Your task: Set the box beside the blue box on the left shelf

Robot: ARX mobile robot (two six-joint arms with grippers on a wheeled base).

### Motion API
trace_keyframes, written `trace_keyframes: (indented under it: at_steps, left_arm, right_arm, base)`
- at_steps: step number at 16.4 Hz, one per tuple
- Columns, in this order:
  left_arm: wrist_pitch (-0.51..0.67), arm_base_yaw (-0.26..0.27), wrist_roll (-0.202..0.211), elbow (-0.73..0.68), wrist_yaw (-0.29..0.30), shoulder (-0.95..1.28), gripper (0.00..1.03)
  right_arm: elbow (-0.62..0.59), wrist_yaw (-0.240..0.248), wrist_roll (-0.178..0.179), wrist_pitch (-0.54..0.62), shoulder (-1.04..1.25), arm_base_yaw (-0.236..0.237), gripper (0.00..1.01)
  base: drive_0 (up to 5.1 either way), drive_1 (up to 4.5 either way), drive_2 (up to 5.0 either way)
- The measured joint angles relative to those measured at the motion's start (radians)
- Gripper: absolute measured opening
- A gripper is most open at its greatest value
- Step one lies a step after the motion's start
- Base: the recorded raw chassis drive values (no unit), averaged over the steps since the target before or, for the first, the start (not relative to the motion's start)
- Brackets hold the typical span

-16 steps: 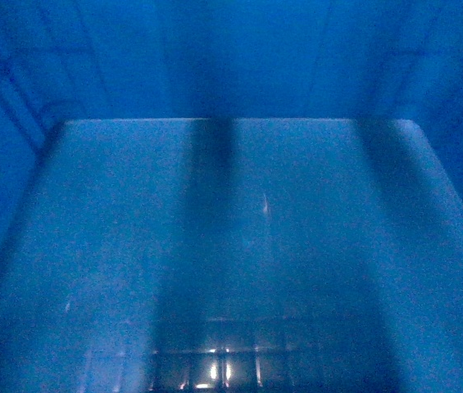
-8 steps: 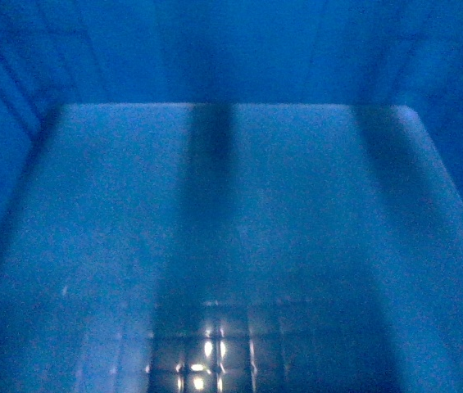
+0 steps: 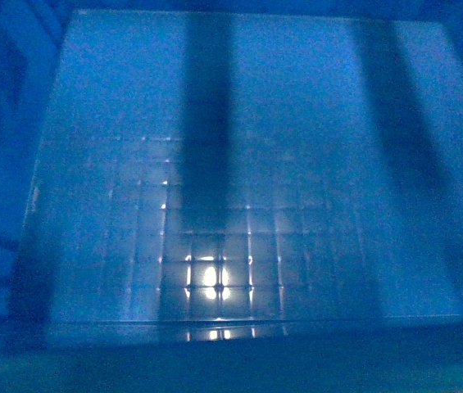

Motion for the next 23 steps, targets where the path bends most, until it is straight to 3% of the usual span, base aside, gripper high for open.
trace_keyframes:
  at_steps: [3, 6, 9, 10, 11, 14, 19, 23]
  left_arm:
    - [-0.001, 0.073, 0.007, 0.064, 0.052, 0.145, 0.07]
    - [-0.075, 0.150, 0.003, 0.140, 0.111, 0.264, 0.07]
    - [-0.166, 0.176, -0.019, 0.184, 0.132, 0.297, 0.07]
    - [-0.244, 0.187, -0.035, 0.197, 0.148, 0.286, 0.07]
    - [-0.330, 0.231, -0.039, 0.198, 0.187, 0.238, 0.06]
    - [-0.355, 0.311, -0.008, 0.187, 0.244, 0.199, 0.06]
    - [-0.411, 0.315, -0.019, 0.164, 0.275, 0.171, 0.06]
    - [-0.492, 0.386, -0.021, 0.113, 0.322, 0.081, 0.06]
  right_arm:
    - [0.108, -0.172, 0.040, -0.073, 0.202, -0.103, 0.15]
    - [0.204, -0.284, 0.047, -0.089, 0.372, -0.153, 0.14]
    - [0.245, -0.299, 0.032, -0.112, 0.431, -0.158, 0.14]
    - [0.250, -0.308, 0.025, -0.146, 0.428, -0.161, 0.14]
    - [0.250, -0.326, 0.026, -0.178, 0.410, -0.145, 0.13]
    - [0.249, -0.332, 0.063, -0.203, 0.394, -0.097, 0.12]
    - [0.231, -0.301, 0.075, -0.247, 0.353, -0.070, 0.12]
    - [0.230, -0.280, 0.084, -0.275, 0.342, -0.012, 0.12]
  base:
    - [0.0, 0.00, 0.0]
    - [0.0, 0.00, 0.0]
    - [0.0, 0.00, 0.0]
    - [0.0, 0.00, 0.0]
    - [0.0, 0.00, 0.0]
    - [0.0, 0.00, 0.0]
    - [0.0, 0.00, 0.0]
    - [0.0, 0.00, 0.0]
